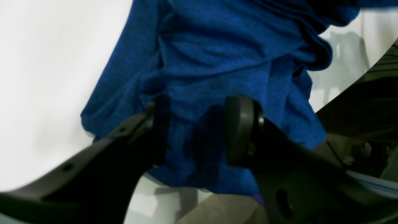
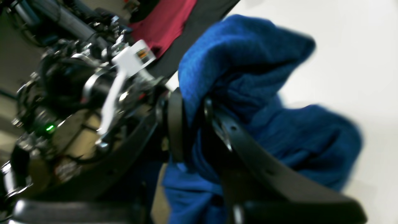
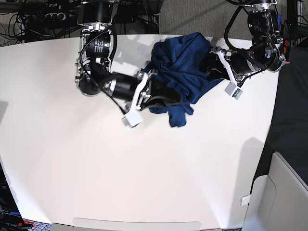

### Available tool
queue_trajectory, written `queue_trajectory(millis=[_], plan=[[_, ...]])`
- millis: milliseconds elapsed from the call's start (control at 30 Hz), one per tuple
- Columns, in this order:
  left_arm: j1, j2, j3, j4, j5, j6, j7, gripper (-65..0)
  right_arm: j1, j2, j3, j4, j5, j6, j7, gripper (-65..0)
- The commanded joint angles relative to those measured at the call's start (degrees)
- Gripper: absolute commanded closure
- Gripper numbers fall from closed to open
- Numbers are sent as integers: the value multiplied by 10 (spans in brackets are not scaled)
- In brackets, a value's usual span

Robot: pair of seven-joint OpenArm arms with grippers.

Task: Fold the T-shirt properly
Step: 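Grasp the shirt end with the right gripper and lift it toward the left gripper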

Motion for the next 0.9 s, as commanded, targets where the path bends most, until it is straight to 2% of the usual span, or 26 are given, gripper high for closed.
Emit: queue_trajectory(millis=[0,267,400,533,700,867], plan=[[6,-8,-1,17,-13,-2,0,-238,16,-4,4,8,15,3,11,-31],[24,-15,2,60,-13,-3,3,-124,49,14,56,-12,13,3,12,-31],[24,-16,32,56,-8,-3,3,-69,61,16,73,-18,14,3,12,-31],[19,-29,100,3,-6,-1,-11,-64,70,22,77,-18,15,3,12,-31],[13,-29,156,-55,31,-1,-94,-64,75,21,77,-18,15,3,12,-31],[-48,-27,195,-95,36,0,-119,-64,78,20,78,-15,16,3,11,-31]])
